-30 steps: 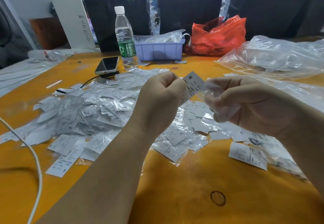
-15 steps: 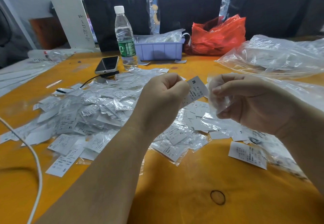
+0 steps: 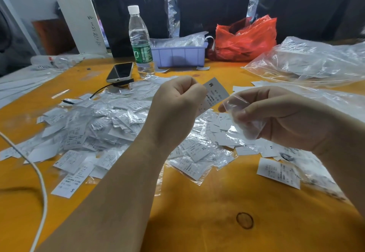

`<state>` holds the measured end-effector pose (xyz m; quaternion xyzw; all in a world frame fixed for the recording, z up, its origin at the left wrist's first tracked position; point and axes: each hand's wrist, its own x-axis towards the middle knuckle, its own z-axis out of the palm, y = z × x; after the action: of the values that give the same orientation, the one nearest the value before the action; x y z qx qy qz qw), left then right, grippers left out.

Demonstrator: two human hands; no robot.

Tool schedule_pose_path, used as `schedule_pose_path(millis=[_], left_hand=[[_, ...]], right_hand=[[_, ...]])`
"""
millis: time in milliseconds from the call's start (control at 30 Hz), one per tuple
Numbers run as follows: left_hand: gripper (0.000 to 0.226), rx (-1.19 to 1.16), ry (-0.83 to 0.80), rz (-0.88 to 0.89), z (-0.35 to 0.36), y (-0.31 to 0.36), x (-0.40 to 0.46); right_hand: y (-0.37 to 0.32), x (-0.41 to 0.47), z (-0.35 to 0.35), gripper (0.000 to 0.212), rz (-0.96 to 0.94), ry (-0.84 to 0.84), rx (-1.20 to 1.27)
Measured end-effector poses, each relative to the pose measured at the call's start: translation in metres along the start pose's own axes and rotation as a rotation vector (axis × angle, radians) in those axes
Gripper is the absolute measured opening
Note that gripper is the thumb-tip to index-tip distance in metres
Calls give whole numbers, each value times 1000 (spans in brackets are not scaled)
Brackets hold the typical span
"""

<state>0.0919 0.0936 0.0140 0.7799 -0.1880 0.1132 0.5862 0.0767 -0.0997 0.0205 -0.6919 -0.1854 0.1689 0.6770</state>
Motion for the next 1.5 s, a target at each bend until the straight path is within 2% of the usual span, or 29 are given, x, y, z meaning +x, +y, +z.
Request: schedule_pose_path(millis=[100,233,267,333,467,667,967,1167,1400,1500], left_hand=[[27,17,-37,17,0,0,-1],[30,44,-81,30,0,0,-1],[30,51,-89,30,0,0,-1],[30,61,-100,23,0,0,-2],[31,57,-119,2,0,0,-1],[30,95,-160,13,3,2,-3],[27,119,-205,-43,4,2,-4],[16,72,-192,-58,3,2,-4],[14,-35,-15,-165,-4,-3,2],[12,-11,-25,-163,-2,-3,1]], right_hand=[[0,1,0,33,17,-14,12],[-2,0,2,17,-12,-55,45],[-2,1,2,19,-20,-46,49],[-2,2,0,10,-29,32,71],[0,3,-4,20,-33,169,136],[0,3,-3,13,-87,195,109],[-1,2,3,31,-137,222,6],[0,2,5,29,-123,245,-34],[-3,2,2,24,-176,425,-30],[-2,2,2,26,-159,453,-84]])
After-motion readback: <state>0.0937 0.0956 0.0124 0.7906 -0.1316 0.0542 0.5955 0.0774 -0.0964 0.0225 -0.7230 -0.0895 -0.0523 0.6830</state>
